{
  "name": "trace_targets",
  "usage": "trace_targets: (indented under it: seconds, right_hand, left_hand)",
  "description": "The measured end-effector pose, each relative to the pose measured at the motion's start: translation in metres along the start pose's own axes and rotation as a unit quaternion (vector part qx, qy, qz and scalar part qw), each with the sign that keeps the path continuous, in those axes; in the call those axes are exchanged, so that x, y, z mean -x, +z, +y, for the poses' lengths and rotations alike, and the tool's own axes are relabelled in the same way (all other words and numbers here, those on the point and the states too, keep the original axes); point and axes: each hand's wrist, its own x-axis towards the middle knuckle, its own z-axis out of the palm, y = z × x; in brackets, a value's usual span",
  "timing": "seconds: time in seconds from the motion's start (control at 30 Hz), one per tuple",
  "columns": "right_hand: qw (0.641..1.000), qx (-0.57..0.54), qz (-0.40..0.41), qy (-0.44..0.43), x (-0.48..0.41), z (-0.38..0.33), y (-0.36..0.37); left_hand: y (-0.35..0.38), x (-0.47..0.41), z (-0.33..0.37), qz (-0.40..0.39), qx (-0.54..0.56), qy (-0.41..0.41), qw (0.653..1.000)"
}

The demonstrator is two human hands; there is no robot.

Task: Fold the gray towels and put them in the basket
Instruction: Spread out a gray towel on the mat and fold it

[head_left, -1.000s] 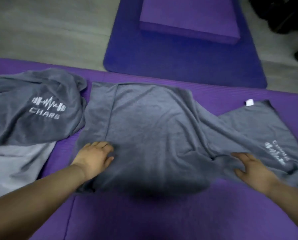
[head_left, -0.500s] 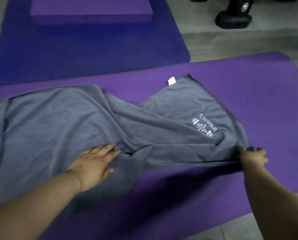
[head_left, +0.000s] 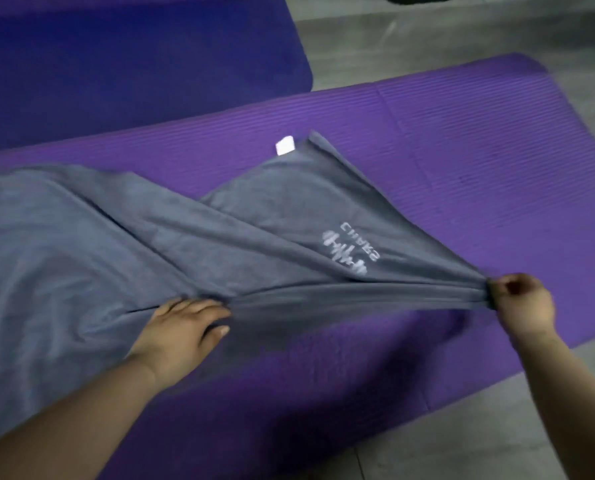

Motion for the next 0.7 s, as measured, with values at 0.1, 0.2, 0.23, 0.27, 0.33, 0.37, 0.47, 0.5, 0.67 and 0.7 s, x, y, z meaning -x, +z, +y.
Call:
trace_targets:
  seconds: [0.1,0.2,0.23,0.27,0.33,0.37,0.47,0.5,0.67,0.7]
  right_hand:
    - [0.998,0.055,-0.026,0.021,-0.011,0.014,-0.021]
    - [0.995,0.096,-0.028,-0.030,-0.022,-0.009,-0.011]
    - [0.992,0.106,-0.016,-0.066,-0.027,-0.025,-0.003]
    - [0.988,0.111,-0.013,-0.109,-0.032,-0.045,0.009]
    - [0.974,0.112,-0.036,-0.191,-0.040,-0.092,0.038]
    - [0.969,0.111,-0.052,-0.214,-0.043,-0.115,0.052]
    - [0.970,0.108,-0.115,-0.184,-0.052,-0.169,0.083]
    - [0.973,0.107,-0.121,-0.166,-0.057,-0.179,0.090]
    - [0.991,0.040,-0.005,-0.128,-0.083,-0.194,0.089]
    - [0.993,-0.002,0.027,-0.113,-0.091,-0.193,0.083]
  left_hand:
    - [0.000,-0.011,0.002,0.069,0.011,0.040,0.997]
    - [-0.006,-0.025,0.002,0.089,0.039,-0.035,0.995]
    - [-0.009,-0.030,0.001,0.073,0.050,-0.084,0.992]
    - [-0.008,-0.035,-0.005,0.054,0.045,-0.109,0.992]
    - [-0.006,-0.038,-0.014,0.001,0.015,-0.127,0.992]
    - [-0.004,-0.038,-0.016,-0.020,-0.004,-0.133,0.991]
    - [0.004,-0.036,-0.024,-0.034,-0.018,-0.125,0.991]
    - [0.009,-0.038,-0.027,-0.037,-0.015,-0.115,0.993]
    - [0.011,-0.043,-0.043,-0.007,-0.054,-0.109,0.993]
    - [0.010,-0.043,-0.047,0.019,-0.048,-0.114,0.992]
